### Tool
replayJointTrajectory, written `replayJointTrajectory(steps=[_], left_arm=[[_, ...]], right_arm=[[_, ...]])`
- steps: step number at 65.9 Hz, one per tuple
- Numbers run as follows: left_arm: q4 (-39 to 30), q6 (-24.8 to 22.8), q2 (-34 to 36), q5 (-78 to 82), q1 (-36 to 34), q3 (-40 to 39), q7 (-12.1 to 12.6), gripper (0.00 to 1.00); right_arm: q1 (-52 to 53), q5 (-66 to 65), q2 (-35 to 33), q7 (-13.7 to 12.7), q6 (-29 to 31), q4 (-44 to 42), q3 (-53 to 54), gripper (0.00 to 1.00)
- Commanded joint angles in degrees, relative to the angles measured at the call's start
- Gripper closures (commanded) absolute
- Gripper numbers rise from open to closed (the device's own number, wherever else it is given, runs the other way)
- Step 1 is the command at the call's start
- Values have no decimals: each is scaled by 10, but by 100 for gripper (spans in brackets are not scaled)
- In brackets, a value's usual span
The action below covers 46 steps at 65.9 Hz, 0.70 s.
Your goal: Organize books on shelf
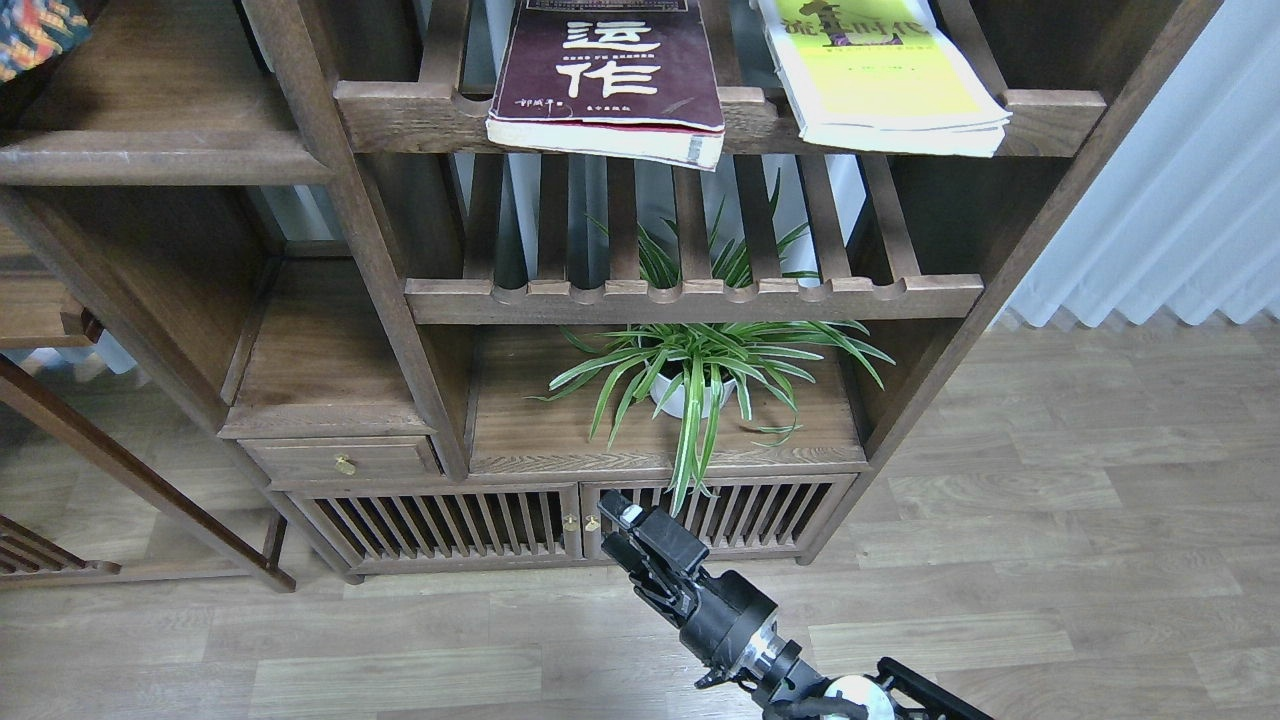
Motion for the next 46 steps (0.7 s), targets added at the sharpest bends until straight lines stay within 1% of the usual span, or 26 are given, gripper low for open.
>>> replayJointTrajectory(steps=[1,6,13,34,46], left_arm=[[20,0,3,5,-25,33,0,94],[26,0,3,5,-41,54,0,94],[27,0,3,5,-46,65,0,95],[27,0,4,5,-54,63,0,96],[22,0,11,6,-58,80,0,96]], right_arm=[[-1,0,0,0,0,1,0,7],[-1,1,0,0,0,1,1,7],[-2,2,0,0,0,1,1,7],[-6,3,0,0,0,5,2,7],[-6,4,0,0,0,7,26,7]])
